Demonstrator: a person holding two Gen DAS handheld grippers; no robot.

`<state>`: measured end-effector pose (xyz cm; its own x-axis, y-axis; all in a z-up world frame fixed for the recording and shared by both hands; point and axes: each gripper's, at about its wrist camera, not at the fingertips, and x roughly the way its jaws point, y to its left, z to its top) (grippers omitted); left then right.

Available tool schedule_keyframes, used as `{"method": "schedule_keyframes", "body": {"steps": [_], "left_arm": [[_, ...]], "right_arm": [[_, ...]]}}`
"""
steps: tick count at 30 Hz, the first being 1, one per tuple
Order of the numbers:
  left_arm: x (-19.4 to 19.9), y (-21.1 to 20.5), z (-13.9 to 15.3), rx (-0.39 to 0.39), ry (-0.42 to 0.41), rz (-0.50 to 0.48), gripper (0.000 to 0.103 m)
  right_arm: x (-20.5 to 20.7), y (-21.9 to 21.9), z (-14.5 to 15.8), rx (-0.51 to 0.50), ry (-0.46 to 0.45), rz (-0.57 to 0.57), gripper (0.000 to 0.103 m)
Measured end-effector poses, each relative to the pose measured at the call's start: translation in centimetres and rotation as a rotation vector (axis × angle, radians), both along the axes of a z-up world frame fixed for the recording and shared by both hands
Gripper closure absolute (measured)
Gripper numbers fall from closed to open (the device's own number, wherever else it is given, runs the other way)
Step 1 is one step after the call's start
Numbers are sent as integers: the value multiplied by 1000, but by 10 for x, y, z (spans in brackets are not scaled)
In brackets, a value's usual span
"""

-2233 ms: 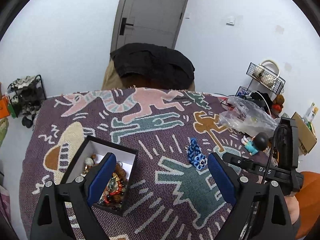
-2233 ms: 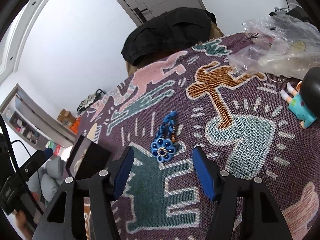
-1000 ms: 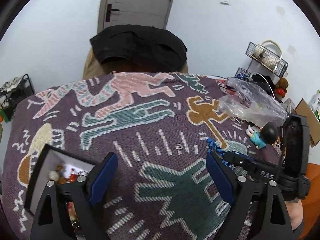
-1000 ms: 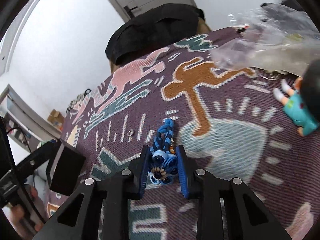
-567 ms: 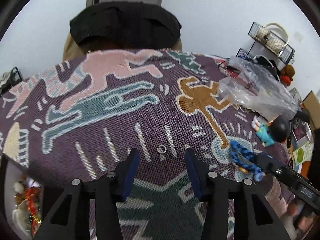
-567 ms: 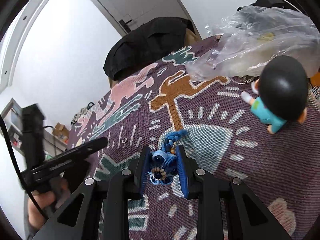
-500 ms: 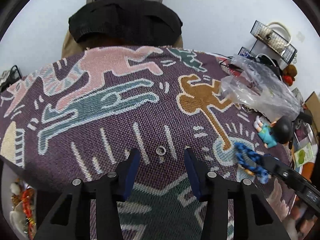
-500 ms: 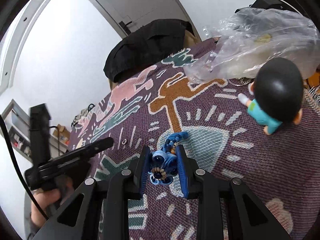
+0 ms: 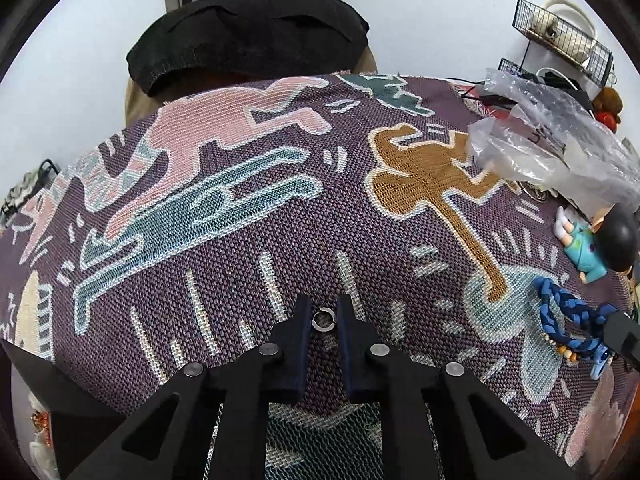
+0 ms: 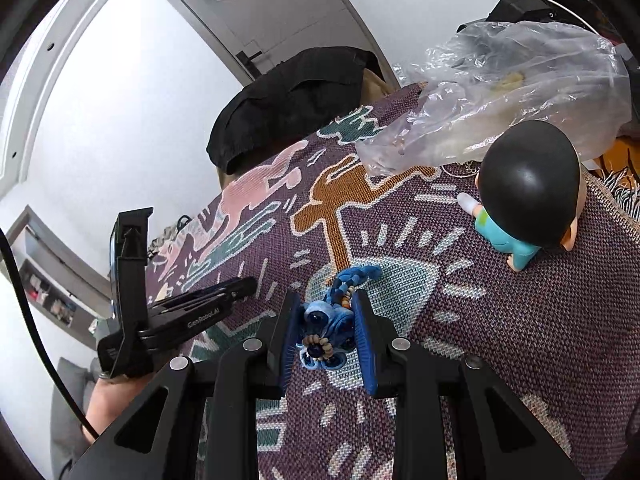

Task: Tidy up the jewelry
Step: 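Lift the blue flower tassel with the right tool and carry it toward the box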

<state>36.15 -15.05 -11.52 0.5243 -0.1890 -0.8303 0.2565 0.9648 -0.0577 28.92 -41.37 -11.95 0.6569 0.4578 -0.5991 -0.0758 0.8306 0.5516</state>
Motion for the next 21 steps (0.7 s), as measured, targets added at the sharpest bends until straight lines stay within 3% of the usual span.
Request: {"method": "schedule_keyframes", "body": {"steps": [8, 16, 21], "left_arm": [[-18, 19, 28, -32, -48, -8, 90], [-47, 64, 70, -80, -119, 30, 90], [-61, 95, 81, -105, -138, 64, 90]], "right_arm": [[-2, 13, 14, -3, -26, 22, 75], [-6, 48, 38, -13, -71, 80, 75], [-8, 79, 51, -17, -90, 128, 75]]}}
